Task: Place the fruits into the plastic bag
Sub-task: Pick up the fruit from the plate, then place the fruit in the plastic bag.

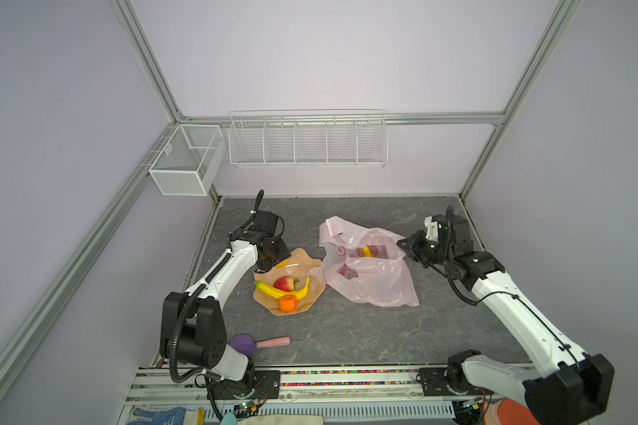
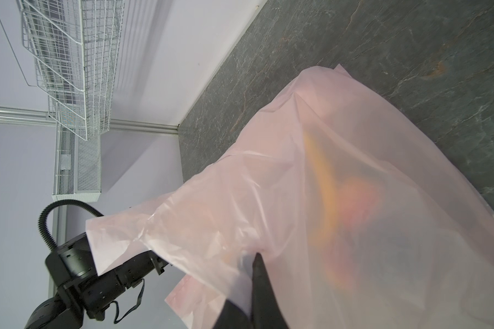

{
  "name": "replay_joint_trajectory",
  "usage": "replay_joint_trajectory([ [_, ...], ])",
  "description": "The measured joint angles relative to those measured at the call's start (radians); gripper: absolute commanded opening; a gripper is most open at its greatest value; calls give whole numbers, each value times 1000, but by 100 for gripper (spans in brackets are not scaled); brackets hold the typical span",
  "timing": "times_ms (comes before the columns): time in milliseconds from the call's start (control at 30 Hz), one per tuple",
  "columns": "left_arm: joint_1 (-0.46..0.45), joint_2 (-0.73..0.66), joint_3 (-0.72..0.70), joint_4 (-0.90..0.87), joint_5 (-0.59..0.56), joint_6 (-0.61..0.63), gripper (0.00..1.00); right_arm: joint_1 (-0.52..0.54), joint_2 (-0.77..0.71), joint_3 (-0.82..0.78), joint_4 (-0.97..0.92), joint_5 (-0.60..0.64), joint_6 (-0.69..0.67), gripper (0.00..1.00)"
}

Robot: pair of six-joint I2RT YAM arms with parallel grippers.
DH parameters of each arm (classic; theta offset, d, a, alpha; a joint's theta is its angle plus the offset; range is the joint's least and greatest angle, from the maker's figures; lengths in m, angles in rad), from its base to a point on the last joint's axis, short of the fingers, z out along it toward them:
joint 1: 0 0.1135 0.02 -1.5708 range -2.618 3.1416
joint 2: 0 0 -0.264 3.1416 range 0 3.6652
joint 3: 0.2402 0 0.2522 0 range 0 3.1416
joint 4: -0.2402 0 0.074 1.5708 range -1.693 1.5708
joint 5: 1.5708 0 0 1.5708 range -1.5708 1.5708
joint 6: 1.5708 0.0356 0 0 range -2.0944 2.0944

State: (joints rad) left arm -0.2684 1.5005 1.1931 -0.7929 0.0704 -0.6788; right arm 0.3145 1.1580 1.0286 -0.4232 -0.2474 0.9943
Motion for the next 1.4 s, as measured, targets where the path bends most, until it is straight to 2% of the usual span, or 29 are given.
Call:
replay_joint_trajectory([
  [233,-23,-102,-27,58,118,70,40,0,0,0,1,0,0,7],
  [433,-150,-204,-83,151,185,151,38,0,2,0,1,0,0,7],
  [633,-255,-276,-87,251,186,245,36,0,3,0,1,0,0,7],
  [1167,-569,-38,242,187,39,633,33,1,3,0,1,0,0,7],
  [1400,-597,73,318,148,-23,749,30,2,2,0,1,0,0,7],
])
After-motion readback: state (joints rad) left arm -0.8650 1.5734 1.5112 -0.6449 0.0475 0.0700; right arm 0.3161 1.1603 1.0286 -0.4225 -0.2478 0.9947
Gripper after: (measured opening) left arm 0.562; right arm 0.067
